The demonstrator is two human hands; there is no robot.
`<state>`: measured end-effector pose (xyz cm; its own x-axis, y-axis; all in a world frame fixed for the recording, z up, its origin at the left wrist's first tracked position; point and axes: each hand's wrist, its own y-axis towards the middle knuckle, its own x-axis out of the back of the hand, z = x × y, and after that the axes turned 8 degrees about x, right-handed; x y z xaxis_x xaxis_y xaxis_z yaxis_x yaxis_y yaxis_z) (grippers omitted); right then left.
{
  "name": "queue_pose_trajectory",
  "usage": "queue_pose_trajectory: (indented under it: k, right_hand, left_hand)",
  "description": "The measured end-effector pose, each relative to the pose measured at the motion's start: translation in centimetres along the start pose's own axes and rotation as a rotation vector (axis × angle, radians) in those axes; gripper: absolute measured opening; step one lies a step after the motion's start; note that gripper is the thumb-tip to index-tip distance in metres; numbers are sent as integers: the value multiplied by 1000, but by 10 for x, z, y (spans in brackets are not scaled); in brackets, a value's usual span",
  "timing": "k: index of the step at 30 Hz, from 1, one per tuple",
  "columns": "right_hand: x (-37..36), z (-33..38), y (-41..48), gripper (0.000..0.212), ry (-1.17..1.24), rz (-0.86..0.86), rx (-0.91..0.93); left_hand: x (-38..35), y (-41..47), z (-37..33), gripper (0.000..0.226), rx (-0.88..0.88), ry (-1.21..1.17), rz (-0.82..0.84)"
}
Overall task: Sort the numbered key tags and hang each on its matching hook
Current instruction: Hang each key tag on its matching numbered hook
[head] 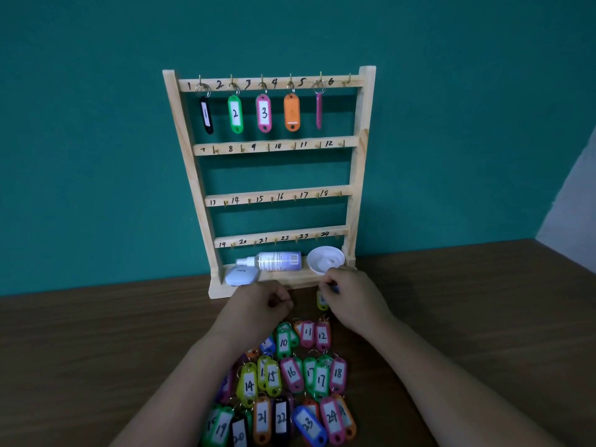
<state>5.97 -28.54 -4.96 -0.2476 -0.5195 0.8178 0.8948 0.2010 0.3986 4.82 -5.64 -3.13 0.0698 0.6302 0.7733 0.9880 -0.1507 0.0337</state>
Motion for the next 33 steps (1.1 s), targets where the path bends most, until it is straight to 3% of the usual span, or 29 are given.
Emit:
queue_pose_trajectory:
  k: [3, 10, 15, 21, 33]
  right_hand:
    - [0, -1, 0, 13, 23, 8, -1]
    - [8, 8, 1, 16, 402, -62, -58]
    - [13, 23, -2, 15, 586, -86, -15]
    - [12, 32, -4, 17, 689, -20, -6]
    - [21, 18, -2, 12, 748, -45, -84]
  left_hand:
    - [-1, 0, -1, 3, -7, -10, 0]
    - [-2, -1, -7, 2, -17, -108, -22]
    - [-2, -2, -15, 18, -20, -216, -33]
    - [1, -4, -20, 6, -82, -255, -187]
    - [-5, -3, -15, 5, -85, 15, -80]
